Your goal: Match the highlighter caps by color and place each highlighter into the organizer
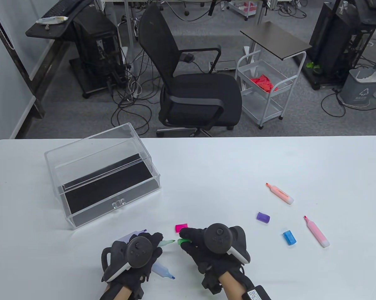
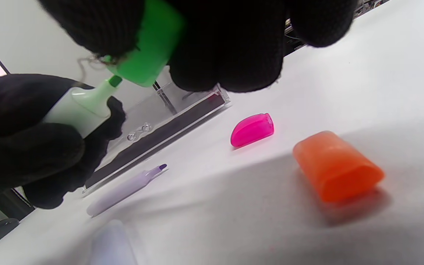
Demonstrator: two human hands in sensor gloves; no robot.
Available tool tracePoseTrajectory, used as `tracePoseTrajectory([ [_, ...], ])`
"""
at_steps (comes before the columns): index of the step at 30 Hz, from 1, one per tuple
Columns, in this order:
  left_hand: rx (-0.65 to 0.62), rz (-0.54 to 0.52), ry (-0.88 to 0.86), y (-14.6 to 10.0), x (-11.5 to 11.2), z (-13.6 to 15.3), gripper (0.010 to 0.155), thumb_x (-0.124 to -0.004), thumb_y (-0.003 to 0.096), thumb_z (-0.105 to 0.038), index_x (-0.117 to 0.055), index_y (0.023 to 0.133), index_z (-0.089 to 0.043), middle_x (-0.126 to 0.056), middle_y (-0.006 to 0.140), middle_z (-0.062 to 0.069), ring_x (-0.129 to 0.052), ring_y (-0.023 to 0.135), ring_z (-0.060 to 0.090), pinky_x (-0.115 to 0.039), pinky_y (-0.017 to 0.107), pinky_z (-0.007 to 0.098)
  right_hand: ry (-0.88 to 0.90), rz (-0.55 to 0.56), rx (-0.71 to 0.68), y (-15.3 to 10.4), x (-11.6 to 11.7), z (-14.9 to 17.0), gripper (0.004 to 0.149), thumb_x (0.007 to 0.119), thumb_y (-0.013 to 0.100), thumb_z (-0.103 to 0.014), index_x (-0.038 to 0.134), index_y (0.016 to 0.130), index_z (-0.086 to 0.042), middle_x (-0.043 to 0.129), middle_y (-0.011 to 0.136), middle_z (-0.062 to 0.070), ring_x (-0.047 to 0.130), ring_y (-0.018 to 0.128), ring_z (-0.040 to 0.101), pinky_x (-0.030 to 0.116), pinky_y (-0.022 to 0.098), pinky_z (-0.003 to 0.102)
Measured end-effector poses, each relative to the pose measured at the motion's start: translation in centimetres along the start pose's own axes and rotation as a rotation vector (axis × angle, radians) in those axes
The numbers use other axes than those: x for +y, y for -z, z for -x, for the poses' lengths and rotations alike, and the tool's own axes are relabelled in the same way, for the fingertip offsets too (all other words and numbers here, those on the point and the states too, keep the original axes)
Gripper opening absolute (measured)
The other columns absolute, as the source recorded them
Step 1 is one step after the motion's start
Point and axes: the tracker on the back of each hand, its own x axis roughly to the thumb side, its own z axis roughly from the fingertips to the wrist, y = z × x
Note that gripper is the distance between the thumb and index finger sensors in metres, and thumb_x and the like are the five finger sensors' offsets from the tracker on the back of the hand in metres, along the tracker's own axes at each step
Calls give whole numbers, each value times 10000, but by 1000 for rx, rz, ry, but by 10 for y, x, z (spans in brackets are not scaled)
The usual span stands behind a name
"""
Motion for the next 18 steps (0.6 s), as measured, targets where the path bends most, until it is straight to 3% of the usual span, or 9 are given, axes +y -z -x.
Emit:
tracePoseTrajectory([
  [10,-77,-14,7,-3,-3,-16,568,-787,451,-505,-695,992,-359,-788,899,-82,-954,700,182,-914,497,270,30,-48,-59,-4,7,-7,507,774,428,-407,740,907,-245,906,807,81,917,713,279,641,613,593],
  [18,-152,-38,-29,-7,-3,-22,577,-773,451,-498,-687,987,-303,-792,880,-65,-959,662,174,-922,469,261,222,-52,-63,-7,14,-2,520,635,455,-417,695,920,-191,866,753,112,857,669,322,624,571,593],
])
